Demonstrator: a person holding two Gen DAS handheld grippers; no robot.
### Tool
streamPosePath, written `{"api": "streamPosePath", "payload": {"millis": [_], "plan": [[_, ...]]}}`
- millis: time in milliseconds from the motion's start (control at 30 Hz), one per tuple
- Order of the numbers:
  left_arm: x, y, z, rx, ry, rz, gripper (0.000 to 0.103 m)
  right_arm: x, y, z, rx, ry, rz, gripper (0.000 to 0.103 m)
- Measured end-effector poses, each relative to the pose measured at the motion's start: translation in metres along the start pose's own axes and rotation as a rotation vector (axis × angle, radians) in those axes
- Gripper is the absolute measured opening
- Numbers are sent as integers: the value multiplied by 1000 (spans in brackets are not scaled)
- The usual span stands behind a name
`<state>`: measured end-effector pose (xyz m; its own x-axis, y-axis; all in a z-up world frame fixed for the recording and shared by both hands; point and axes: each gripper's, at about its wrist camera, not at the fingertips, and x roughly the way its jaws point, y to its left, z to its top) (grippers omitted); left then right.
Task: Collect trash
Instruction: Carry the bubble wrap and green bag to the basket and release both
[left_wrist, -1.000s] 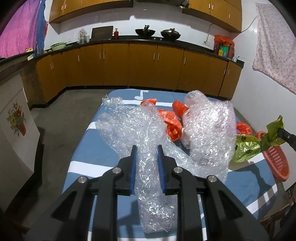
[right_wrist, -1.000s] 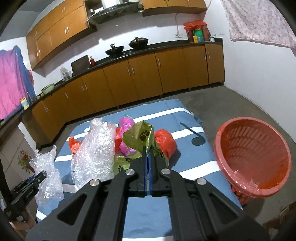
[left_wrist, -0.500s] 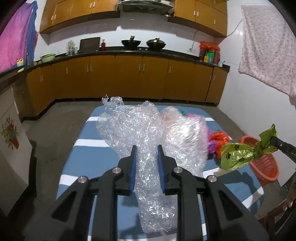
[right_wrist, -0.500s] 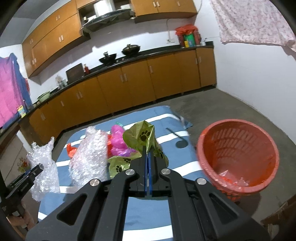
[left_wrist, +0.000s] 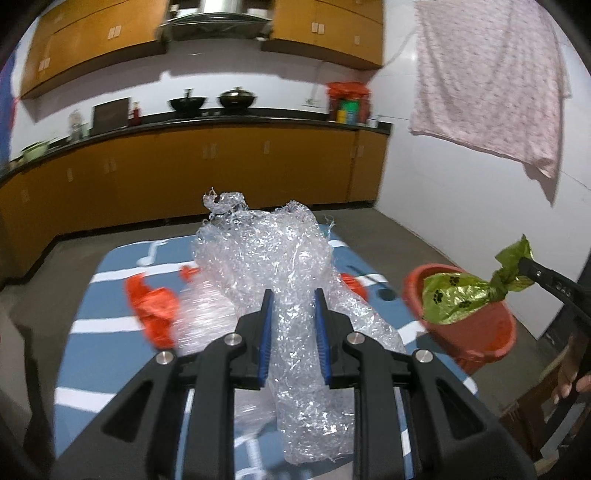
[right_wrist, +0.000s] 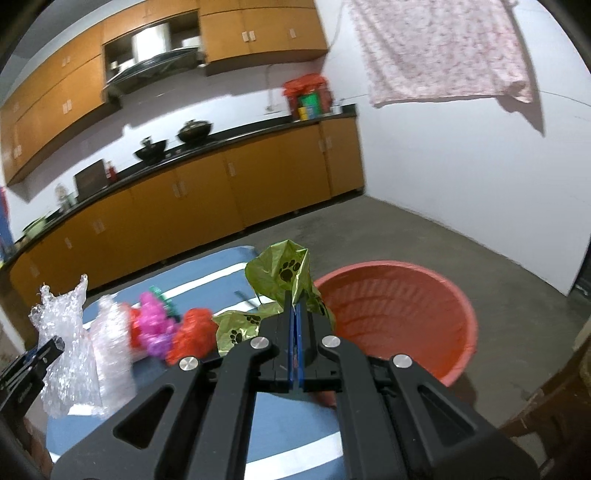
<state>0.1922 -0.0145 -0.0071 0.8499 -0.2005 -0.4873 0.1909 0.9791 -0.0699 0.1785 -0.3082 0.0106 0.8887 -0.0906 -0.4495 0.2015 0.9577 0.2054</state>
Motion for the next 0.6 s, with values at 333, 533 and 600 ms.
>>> {"api": "streamPosePath", "payload": {"millis": [333, 533, 600], "plan": [[47, -77, 11, 94, 17, -150, 21, 15, -47, 5, 48, -28, -141, 1], [86, -131, 13, 174, 32, -235, 21, 29, -76, 6, 95, -36, -199, 1], [96, -143, 13, 193, 39, -259, 21, 34, -83, 7, 106, -38, -212, 1]]}}
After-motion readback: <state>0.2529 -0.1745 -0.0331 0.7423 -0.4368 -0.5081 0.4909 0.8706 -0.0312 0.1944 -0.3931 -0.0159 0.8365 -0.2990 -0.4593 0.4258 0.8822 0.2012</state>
